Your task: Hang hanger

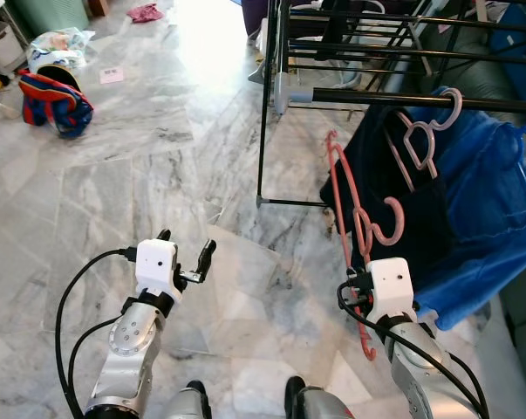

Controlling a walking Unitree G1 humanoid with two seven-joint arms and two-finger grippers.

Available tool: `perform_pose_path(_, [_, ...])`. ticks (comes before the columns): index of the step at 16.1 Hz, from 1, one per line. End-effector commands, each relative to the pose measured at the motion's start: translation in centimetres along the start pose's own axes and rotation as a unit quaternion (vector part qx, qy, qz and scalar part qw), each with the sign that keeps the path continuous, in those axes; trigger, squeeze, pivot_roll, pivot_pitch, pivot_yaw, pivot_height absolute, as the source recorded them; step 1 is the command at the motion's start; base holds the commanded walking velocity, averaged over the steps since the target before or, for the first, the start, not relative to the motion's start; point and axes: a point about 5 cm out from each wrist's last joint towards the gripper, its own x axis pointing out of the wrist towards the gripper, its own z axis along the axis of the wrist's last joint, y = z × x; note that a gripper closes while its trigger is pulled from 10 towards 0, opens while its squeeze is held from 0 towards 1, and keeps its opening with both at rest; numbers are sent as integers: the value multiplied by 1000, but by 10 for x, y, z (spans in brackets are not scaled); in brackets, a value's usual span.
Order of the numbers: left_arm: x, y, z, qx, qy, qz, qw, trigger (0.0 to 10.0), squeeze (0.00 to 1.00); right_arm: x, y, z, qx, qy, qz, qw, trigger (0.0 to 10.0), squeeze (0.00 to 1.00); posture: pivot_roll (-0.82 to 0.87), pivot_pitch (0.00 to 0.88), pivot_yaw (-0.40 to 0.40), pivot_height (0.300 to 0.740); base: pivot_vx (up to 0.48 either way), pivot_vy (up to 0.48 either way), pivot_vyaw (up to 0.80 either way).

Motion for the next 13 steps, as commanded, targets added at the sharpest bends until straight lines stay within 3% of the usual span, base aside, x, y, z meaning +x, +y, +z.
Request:
perform_pose_path(1, [1, -2, 0, -3, 3, -8, 1000, 10000, 0, -2, -1, 9, 0, -23, -11, 1000, 10000, 0, 22, 238, -5, 740, 341, 0, 0])
perform_pose_path(3, [1, -2, 1, -3, 3, -9, 1000, 10000, 0, -2, -1, 9, 0, -24, -11, 1000, 2275, 0, 21, 238, -4, 740, 339, 0, 0])
perform_pose_path(4, [2, -2, 1, -3, 3, -10, 1000, 10000, 0, -2, 1, 9, 1, -26, -7, 1000, 1529, 0, 22, 238, -5, 740, 341, 0, 0])
perform_pose_path(5, [2, -2, 1, -3, 4, -10, 1000, 10000, 0, -1, 2, 9, 0, -26, -5, 1000, 4863, 0, 23, 237, -6, 740, 341, 0, 0])
perform_pose_path(6, [2, -3, 1, -3, 4, -11, 1000, 10000, 0, -1, 2, 9, -1, -25, -5, 1000, 10000, 0, 24, 236, -7, 740, 341, 0, 0])
perform_pose_path(13, [2, -5, 0, -7, 6, -7, 1000, 10000, 0, 2, 2, 15, -6, -39, -9, 999, 10000, 0, 27, 237, -18, 740, 272, 0, 0])
